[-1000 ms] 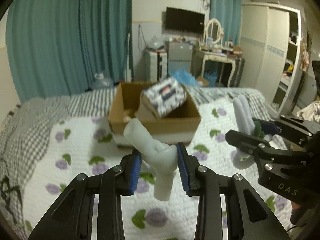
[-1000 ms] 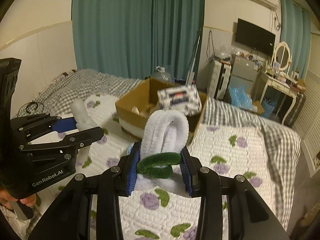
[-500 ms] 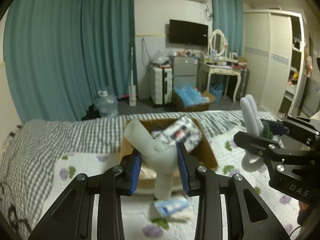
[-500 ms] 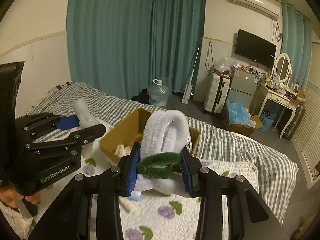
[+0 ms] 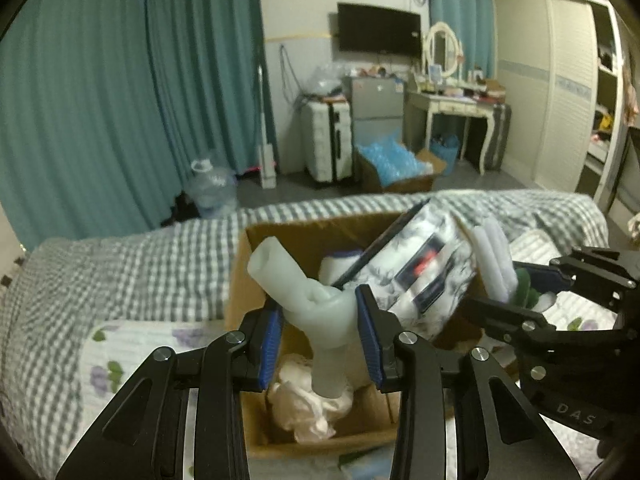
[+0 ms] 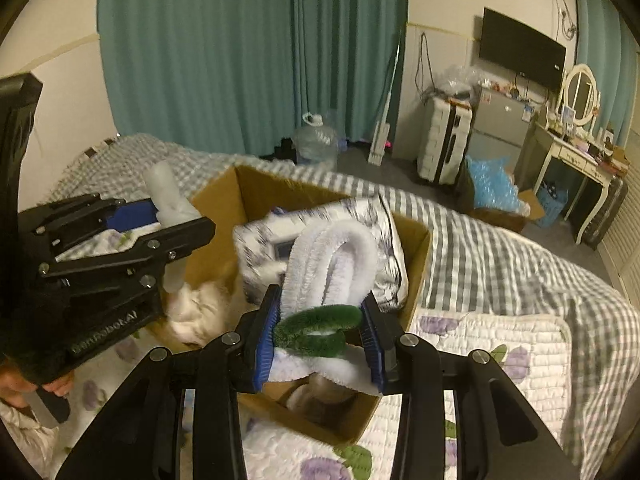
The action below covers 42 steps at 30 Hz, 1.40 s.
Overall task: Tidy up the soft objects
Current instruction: 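Carry the pipe fitting and fuzzy loop over the box and release both, then withdraw both tools from the box back toward the remaining items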
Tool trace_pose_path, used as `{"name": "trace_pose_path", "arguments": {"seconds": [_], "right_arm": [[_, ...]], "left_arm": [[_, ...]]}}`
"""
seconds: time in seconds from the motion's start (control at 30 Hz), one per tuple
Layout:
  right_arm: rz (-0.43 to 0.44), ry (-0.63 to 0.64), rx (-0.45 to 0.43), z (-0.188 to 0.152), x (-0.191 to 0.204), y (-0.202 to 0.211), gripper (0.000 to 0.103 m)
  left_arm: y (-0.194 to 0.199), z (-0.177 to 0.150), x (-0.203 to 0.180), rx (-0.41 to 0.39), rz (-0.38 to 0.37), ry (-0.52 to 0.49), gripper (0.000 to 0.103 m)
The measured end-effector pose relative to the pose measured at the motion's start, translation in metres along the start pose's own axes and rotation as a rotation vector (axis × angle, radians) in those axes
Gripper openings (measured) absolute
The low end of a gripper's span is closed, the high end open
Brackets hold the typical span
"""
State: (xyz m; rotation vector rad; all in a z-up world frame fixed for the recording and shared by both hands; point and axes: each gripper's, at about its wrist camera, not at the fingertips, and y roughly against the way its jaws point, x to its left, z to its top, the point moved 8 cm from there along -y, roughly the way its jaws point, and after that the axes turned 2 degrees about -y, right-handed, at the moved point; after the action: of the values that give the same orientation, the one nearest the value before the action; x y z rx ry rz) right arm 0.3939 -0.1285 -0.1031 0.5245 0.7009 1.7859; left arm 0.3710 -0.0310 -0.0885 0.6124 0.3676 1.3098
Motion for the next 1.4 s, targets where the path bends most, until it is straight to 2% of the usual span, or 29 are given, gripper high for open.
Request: {"name": "trace_pose_path", "arguments": {"seconds": [0.1, 0.23, 0.27, 0.3, 0.33, 0.4, 0.63, 0.8, 0.83, 0.87, 0.93, 0.97, 1.07, 1.2, 1.4], "right_arm": [[0.006, -0.009, 0.033, -0.010, -0.007, -0.021, 0.038], [0.023, -0.018, 0.030, -0.015, -0.013, -0.031, 0.041], [0.022, -0.015, 0.030, -0.016, -0.014, -0.032, 0.046], [0.015, -0.011, 0.024, -0.015, -0.014, -0.032, 0.056], [0.014, -0.008, 0.009, -0.014, -0.014, -0.030, 0.060], [0.013, -0.016, -0.029, -0.008, -0.010, -0.022, 0.066], [-0.036, -0.063, -0.132, 0.022, -0.010, 0.026, 0.082], [-0.066, -0.063, -0.196, 0.044, -0.003, 0.087, 0.093], [-0.075, -0.056, -0.210, 0.046, 0.000, 0.102, 0.094], [-0.083, -0.047, -0.221, 0.049, 0.003, 0.116, 0.095], [-0.091, -0.033, -0.249, 0.055, 0.009, 0.148, 0.099], [-0.095, -0.033, -0.267, 0.057, 0.012, 0.163, 0.103], [-0.105, -0.030, -0.330, 0.063, 0.021, 0.217, 0.103], [-0.117, -0.030, -0.399, 0.066, 0.035, 0.286, 0.103], [-0.130, -0.019, -0.463, 0.055, 0.052, 0.353, 0.103]], "left_arm": [[-0.013, -0.005, -0.001, 0.011, 0.021, -0.010, 0.037], [-0.027, -0.013, 0.003, 0.036, 0.041, -0.009, 0.038], [-0.029, -0.015, 0.004, 0.039, 0.043, 0.001, 0.045], [-0.030, -0.015, 0.008, 0.040, 0.046, 0.012, 0.053], [-0.028, -0.016, 0.009, 0.033, 0.043, 0.023, 0.064], [-0.022, -0.012, 0.008, 0.006, 0.021, 0.034, 0.072], [0.012, 0.007, 0.006, -0.044, 0.056, 0.006, 0.074], [0.064, 0.027, 0.004, -0.101, 0.036, 0.028, 0.074], [0.077, 0.032, 0.001, -0.118, 0.029, 0.030, 0.078], [0.090, 0.035, 0.001, -0.139, 0.031, 0.029, 0.091], [0.125, 0.045, 0.000, -0.202, 0.058, 0.024, 0.099], [0.144, 0.050, 0.001, -0.240, 0.072, 0.021, 0.100], [0.199, 0.061, -0.002, -0.313, 0.078, 0.017, 0.100], [0.251, 0.065, 0.003, -0.363, 0.120, 0.027, 0.101], [0.318, 0.051, 0.014, -0.412, 0.167, 0.054, 0.103]]}}
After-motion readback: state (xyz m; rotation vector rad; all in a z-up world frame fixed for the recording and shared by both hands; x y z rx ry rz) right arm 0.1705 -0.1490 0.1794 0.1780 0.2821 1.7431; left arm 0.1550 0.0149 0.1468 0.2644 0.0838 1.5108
